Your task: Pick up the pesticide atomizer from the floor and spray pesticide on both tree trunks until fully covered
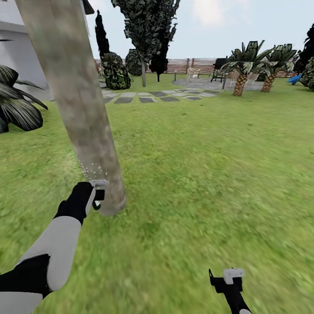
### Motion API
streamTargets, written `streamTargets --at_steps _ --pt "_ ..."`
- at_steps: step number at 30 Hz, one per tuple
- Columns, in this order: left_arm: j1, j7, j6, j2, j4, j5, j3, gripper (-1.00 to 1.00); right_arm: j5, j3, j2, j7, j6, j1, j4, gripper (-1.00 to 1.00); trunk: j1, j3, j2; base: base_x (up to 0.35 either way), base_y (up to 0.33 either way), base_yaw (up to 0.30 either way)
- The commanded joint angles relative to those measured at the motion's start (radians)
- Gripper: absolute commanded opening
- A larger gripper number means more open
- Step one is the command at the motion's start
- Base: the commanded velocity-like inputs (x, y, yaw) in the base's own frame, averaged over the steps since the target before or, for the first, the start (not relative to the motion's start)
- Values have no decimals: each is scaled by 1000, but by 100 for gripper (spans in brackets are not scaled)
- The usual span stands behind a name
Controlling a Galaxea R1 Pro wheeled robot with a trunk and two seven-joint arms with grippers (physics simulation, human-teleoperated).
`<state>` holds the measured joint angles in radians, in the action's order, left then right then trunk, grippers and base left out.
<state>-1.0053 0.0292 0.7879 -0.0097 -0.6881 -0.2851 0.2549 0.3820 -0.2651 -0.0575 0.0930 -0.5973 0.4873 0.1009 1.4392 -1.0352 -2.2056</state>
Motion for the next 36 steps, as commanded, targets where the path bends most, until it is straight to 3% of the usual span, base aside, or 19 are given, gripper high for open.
streamTargets --at_steps 1,9,21,36 --pt "-1 3 4 -1 -1 1 3 -100 11 -3 0 7 -3 1 -1 100 0 -1 0 0 -274 277" --pt "-1 3 4 -1 -1 1 4 -100 10 -3 0 7 -3 1 -1 100 0 -1 0 107 -269 255" --pt "-1 4 5 -1 -1 1 6 -100 9 -3 0 7 -3 1 -1 100 0 -1 0 223 -206 45" --pt "-1 5 5 -2 -1 1 5 -100 9 -3 -1 7 -3 1 -1 100 0 -1 0 185 -221 273"
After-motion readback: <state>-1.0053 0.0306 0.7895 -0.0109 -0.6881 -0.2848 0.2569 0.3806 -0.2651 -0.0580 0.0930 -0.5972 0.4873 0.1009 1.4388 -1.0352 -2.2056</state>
